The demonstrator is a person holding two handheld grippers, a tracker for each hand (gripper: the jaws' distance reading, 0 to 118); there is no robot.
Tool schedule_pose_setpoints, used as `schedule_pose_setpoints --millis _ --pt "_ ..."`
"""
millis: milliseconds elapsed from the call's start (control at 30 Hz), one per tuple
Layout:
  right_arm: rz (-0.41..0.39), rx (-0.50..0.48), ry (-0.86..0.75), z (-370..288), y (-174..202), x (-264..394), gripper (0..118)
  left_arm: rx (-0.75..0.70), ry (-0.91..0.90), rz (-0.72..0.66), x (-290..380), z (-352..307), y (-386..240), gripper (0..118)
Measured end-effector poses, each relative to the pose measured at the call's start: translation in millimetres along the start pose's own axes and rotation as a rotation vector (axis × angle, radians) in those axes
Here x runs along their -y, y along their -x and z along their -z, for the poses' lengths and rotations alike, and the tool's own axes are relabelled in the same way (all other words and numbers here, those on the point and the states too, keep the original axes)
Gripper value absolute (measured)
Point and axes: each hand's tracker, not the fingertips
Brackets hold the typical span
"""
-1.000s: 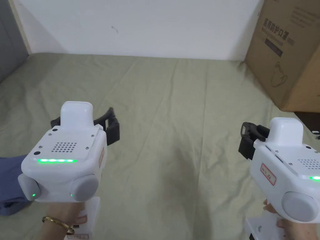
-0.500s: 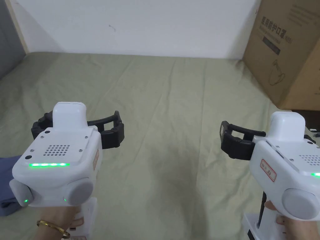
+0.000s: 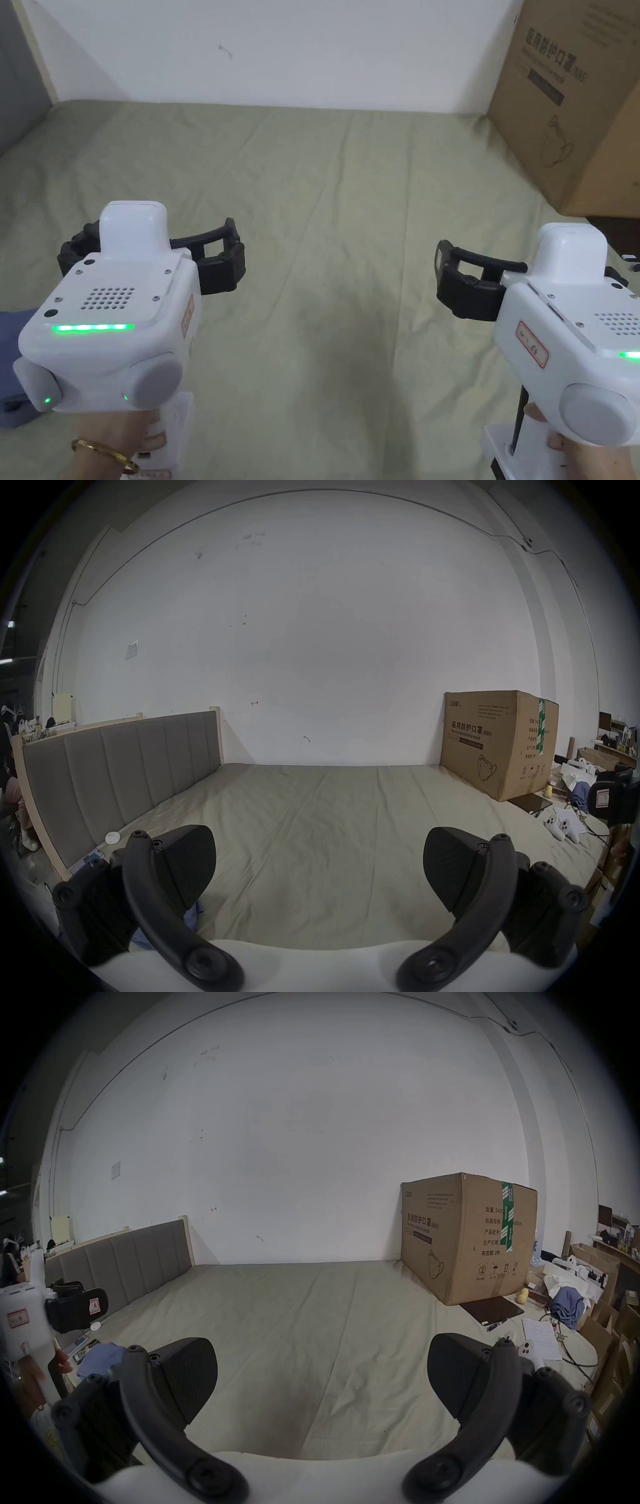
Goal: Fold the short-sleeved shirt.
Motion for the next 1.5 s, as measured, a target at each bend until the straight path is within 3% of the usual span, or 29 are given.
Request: schedule_pose_setpoints --millis 1500 --pt "0.011 0.003 -0.003 -2.2 1.8 4.7 118 0.008 0.005 0.027 5.6 -2.6 -5.7 117"
